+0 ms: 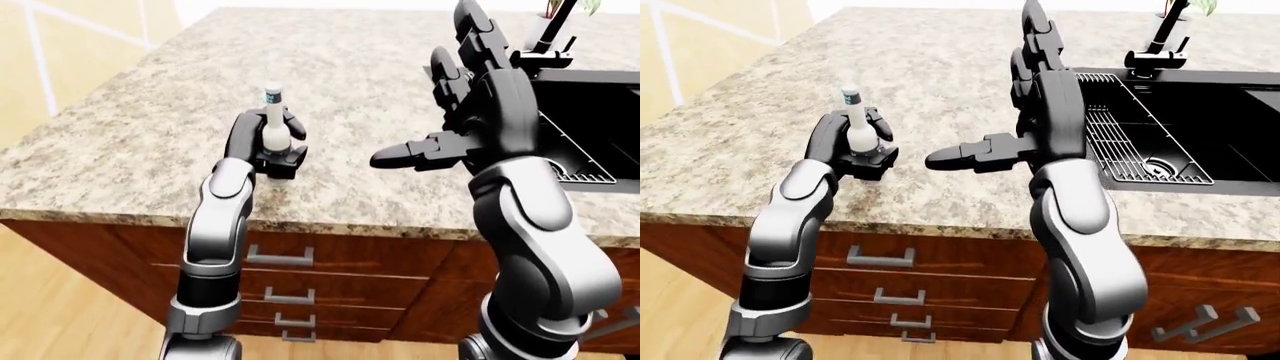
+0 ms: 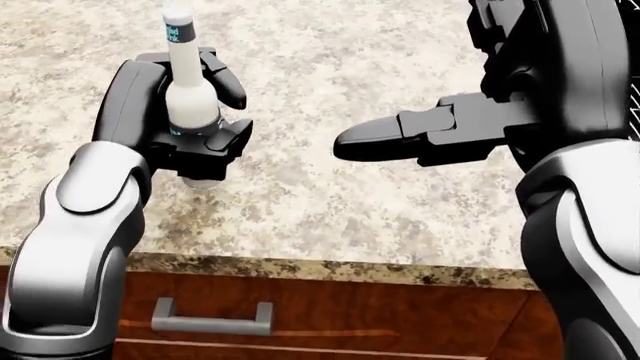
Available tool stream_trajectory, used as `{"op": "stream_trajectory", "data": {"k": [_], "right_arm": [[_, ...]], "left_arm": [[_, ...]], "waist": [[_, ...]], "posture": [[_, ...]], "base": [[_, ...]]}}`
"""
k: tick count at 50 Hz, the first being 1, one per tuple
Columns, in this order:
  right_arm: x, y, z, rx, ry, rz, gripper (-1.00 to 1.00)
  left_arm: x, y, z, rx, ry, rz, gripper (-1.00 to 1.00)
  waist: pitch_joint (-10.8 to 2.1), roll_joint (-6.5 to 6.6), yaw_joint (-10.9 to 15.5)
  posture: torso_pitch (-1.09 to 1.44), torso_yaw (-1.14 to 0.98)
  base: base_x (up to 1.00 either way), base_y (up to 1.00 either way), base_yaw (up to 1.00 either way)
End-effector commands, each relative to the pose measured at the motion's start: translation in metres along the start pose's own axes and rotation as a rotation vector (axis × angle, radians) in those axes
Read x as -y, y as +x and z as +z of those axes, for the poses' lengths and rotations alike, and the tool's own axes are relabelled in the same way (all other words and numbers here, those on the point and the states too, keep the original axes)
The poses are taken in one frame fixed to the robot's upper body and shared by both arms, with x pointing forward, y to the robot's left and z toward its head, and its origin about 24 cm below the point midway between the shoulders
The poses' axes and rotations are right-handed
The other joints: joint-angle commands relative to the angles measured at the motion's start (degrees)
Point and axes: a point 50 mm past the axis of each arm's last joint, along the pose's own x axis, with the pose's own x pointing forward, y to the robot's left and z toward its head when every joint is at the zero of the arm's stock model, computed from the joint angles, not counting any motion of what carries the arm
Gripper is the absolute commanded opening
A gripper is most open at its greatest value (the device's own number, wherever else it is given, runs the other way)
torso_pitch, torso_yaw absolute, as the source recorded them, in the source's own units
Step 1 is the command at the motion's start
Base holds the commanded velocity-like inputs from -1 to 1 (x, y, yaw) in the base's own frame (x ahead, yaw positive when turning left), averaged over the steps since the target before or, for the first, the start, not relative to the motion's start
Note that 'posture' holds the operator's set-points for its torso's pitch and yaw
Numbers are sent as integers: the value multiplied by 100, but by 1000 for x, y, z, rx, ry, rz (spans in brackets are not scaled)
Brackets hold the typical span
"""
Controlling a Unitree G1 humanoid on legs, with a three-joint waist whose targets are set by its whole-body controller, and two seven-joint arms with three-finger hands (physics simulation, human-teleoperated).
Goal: Move the drinks to the dining counter.
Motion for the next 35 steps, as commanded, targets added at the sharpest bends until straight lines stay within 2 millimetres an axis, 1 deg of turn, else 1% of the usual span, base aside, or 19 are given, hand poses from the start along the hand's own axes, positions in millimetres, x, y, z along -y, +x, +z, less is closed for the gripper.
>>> {"op": "stream_trajectory", "data": {"k": [1, 9, 11, 12, 14, 19, 21, 23, 24, 27, 29, 32, 35], "right_arm": [[-1, -1, 14, 79, -2, 2, 100], [-1, -2, 12, 75, 0, 2, 100], [-1, -2, 11, 74, -1, 2, 100], [-1, -3, 11, 74, -1, 2, 100], [-1, -3, 11, 75, -2, 2, 100], [-1, -2, 11, 76, -3, 2, 100], [-1, -2, 11, 77, -3, 2, 100], [-1, -3, 12, 76, -3, 2, 100], [-1, -2, 11, 76, -3, 3, 100], [-1, -3, 11, 76, -4, 4, 100], [-1, -3, 11, 75, -3, 4, 100], [-1, -3, 11, 76, -4, 3, 100], [-1, -3, 10, 76, -3, 3, 100]], "left_arm": [[-4, -1, 23, 114, 7, 18, -100], [-4, 0, 19, 110, 14, 25, -100], [-4, 0, 18, 113, 18, 25, -92], [-3, 0, 19, 114, 22, 25, -85], [-4, 0, 18, 115, 29, 29, -82], [-5, 0, 18, 120, 35, 33, -47], [-4, 0, 19, 123, 39, 33, -41], [-4, -1, 19, 125, 38, 33, -25], [-4, 0, 19, 125, 38, 33, -21], [-4, 0, 19, 125, 40, 34, -9], [-5, 0, 18, 125, 40, 35, -7], [-4, -1, 19, 125, 40, 34, 3], [-4, 0, 19, 127, 43, 34, 5]], "waist": [[-151, -4, 3], [-186, 3, -2], [-199, 3, -3], [-201, 2, -3], [-210, 1, -2], [-236, 0, -1], [-246, 0, -2], [-252, 0, -2], [-255, -1, -1], [-261, 0, 0], [-266, 2, -2], [-269, 7, -4], [-264, 8, -6]], "posture": [[0, 0], [0, 0], [0, 0], [0, 0], [0, 0], [0, 0], [0, 0], [0, 0], [0, 0], [0, 0], [0, 0], [0, 0], [0, 0]], "base": [[0, 0, 0], [0, 0, 0], [0, 0, 0], [0, 0, 0], [0, 0, 0], [0, 0, 0], [0, 0, 0], [0, 0, 0], [0, 0, 0], [0, 0, 0], [0, 0, 0], [0, 0, 0], [0, 0, 0]]}}
